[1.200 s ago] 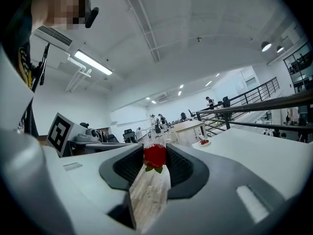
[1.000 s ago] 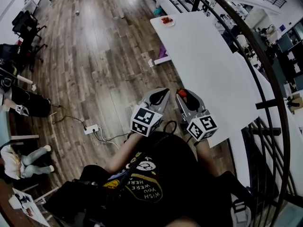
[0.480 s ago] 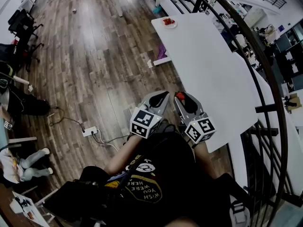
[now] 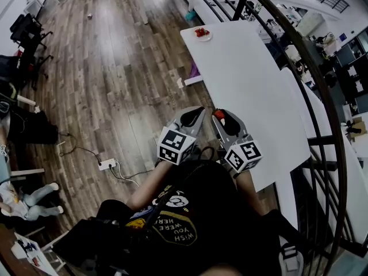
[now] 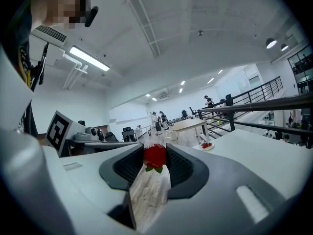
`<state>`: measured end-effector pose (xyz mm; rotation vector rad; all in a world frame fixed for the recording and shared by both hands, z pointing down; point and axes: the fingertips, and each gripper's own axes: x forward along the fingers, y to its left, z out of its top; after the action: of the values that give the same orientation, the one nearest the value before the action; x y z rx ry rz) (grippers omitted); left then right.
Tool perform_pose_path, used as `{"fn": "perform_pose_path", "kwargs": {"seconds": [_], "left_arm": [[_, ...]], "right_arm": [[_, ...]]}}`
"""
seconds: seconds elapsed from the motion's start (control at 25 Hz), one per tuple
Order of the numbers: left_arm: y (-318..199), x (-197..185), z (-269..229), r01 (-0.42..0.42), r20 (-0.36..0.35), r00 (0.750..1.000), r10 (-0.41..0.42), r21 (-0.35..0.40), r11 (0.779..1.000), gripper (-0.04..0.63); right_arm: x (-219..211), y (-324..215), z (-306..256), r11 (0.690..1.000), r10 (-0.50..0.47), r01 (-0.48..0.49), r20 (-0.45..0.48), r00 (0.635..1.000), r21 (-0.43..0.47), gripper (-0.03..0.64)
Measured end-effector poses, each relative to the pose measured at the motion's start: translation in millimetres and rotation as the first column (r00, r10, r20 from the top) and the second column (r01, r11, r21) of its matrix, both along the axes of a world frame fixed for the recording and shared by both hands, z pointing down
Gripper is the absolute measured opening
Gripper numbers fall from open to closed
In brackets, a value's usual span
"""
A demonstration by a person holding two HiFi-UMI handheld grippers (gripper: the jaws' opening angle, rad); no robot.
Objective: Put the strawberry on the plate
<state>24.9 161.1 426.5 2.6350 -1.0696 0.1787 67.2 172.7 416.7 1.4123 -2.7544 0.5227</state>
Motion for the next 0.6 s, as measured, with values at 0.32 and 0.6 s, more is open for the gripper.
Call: {"fn": "perform_pose_path", "kwargs": {"seconds": [0.32, 0.6], "left_arm": [[-40, 27, -5, 0.03, 0.015, 0.999, -0.031, 0.013, 0.999, 0.0], [-54, 38, 5, 0.041, 0.026, 0.999, -0.041, -0.019, 0.999, 0.0]], "right_arm": [[26, -42, -8, 0.999, -0.035, 0.034, 0.019, 0.999, 0.019, 0.147], [34, -60, -6, 0.999, -0.055, 0.054, 0.038, 0.998, 0.004, 0.147]]}}
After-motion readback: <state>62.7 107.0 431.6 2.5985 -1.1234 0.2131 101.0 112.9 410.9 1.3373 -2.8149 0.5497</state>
